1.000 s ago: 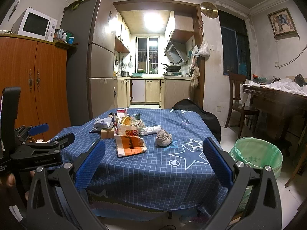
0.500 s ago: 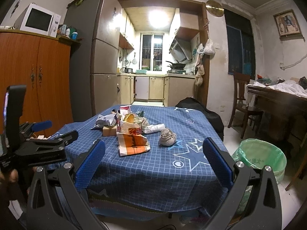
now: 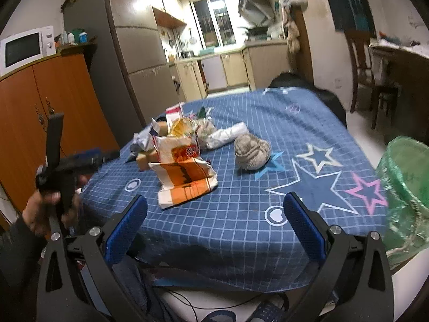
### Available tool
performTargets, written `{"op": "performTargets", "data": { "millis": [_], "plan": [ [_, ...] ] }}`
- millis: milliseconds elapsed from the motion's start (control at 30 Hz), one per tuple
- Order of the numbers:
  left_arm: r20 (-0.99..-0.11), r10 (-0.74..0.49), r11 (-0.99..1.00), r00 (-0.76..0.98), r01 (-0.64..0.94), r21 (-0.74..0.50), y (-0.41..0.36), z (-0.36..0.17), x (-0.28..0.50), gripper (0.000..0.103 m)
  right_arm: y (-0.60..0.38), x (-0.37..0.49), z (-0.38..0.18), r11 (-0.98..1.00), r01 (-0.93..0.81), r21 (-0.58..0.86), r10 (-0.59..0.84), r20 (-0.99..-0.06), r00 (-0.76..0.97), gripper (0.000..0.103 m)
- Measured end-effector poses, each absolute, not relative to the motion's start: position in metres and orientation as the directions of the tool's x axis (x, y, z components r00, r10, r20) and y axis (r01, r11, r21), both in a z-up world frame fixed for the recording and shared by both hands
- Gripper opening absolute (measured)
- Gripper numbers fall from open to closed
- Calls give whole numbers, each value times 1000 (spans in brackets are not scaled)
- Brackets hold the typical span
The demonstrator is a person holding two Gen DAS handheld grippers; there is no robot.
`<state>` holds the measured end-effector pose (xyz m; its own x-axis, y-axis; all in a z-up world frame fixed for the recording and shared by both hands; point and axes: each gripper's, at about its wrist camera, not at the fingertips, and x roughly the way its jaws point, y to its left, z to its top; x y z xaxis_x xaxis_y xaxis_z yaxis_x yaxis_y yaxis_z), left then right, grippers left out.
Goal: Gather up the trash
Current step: 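Grasp the white toothpaste tube with the left tool while the right tool grasps the grey sock ball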
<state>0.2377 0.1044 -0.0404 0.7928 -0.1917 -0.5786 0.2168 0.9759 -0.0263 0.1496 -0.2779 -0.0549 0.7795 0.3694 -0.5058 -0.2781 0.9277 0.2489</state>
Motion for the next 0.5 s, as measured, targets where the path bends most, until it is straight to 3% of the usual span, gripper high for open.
{"op": "performTargets", "data": {
  "millis": [167, 333, 467, 500],
  "plan": [
    [-577, -263, 933, 773, 356, 52, 91, -35, 274, 98, -285, 172, -62, 917, -267, 296, 390, -531, 752, 98],
    [-632, -332, 872, 700, 484, 78, 70, -55, 293, 98, -286, 200, -67, 913, -260, 316, 400, -554, 730, 98],
    [-643, -337, 873, 687, 484, 60, 61, -62, 306, 98, -286, 221, -70, 912, -259, 319, 402, -566, 719, 98],
    [-644, -336, 880, 688, 473, 46, 62, -62, 311, 92, -286, 227, -70, 912, -257, 321, 403, -568, 717, 98]
  ]
}}
